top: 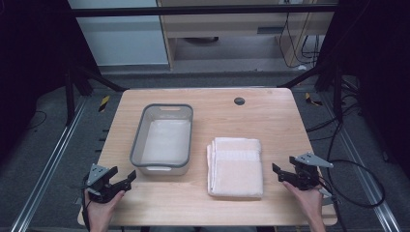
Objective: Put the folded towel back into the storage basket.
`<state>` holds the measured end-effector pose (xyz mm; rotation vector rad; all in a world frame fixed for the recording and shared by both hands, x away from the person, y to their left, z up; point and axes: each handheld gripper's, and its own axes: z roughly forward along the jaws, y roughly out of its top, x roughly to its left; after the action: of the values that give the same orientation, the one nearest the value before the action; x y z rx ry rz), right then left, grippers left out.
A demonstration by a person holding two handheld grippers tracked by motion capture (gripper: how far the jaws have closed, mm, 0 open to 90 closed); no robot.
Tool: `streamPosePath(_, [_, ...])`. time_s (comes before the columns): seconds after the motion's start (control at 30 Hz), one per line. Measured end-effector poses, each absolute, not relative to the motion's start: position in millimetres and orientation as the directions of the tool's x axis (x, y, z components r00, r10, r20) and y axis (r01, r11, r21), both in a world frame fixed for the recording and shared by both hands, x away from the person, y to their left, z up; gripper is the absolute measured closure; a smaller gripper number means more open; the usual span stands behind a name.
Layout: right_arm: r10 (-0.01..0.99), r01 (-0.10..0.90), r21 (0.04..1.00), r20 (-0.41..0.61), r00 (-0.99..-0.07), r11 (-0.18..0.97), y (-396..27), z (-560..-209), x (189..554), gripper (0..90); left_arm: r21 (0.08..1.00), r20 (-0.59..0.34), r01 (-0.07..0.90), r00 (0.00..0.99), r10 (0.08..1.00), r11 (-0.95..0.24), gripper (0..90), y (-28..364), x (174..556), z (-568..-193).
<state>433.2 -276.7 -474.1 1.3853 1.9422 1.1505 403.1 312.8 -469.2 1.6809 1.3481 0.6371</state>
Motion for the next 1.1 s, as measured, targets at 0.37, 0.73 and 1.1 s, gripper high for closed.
streamPosePath(0.37, [0.934, 0.478, 0.869, 0.059, -0.353, 0.126, -277, -467, 428, 26.7, 0.866, -0.101, 0.495, 0.299, 0.949, -0.064, 25.7, 300, 395, -461])
streamPosePath(0.73, [0.933, 0.462, 0.877, 0.048, -0.356, 0.131, -275, -462, 427, 27.3, 0.875, -0.125, 0.481, 0.321, 0.939, -0.048, 28.0, 292, 389, -454])
streamPosePath(1.1, [0.925, 0.44, 0.89, 0.061, -0.375, 0.12, -270, -452, 426, 25.1, 0.887, -0.125, 0.46, 0.347, 0.93, -0.052, 28.2, 279, 385, -445])
